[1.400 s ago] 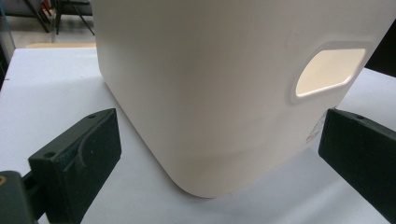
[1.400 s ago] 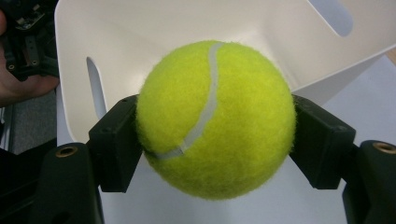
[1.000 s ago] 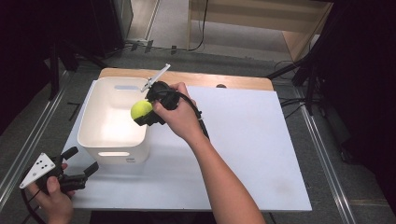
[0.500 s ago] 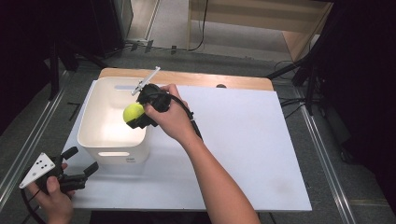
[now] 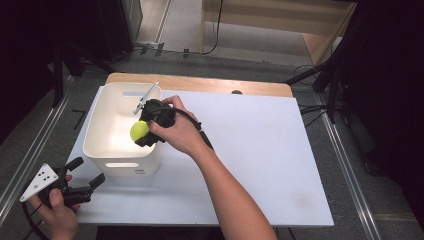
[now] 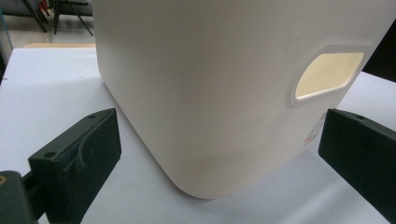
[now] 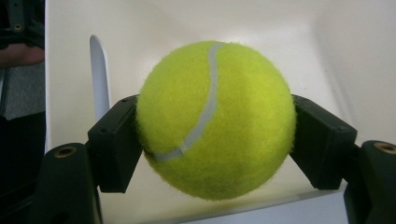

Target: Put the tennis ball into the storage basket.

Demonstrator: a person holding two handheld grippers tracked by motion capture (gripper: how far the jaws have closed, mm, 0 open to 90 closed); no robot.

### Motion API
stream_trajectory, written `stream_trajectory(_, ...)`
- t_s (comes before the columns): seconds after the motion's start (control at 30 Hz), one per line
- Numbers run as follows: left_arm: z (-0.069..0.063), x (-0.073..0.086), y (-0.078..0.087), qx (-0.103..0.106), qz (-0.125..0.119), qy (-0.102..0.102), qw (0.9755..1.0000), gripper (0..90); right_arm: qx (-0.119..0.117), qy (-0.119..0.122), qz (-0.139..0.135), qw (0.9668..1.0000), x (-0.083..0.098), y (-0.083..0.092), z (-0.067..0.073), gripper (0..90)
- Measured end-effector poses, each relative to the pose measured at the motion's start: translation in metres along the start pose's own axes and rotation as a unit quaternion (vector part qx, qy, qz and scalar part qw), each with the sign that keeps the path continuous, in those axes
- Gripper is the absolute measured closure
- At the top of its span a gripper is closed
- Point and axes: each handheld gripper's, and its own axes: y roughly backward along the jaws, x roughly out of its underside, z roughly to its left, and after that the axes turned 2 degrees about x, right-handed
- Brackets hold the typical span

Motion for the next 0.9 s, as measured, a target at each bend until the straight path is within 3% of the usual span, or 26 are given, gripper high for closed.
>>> stream_trajectory(0.4,0.000,0.000,0.000,-0.001,0.000,0.001,1.0000,0.0,-0.004,0.026,0.004,0.9997,0.007,-0.008,0.004,21.8)
stream_trajectory(0.67,0.000,0.000,0.000,-0.001,0.000,0.000,1.0000,0.0,-0.002,0.033,-0.035,0.9988,0.012,0.004,0.005,13.8)
stream_trajectory(0.9,-0.001,0.000,-0.001,-0.002,-0.001,0.000,1.0000,0.0,0.017,0.020,-0.064,0.9976,0.022,0.016,0.005,9.6)
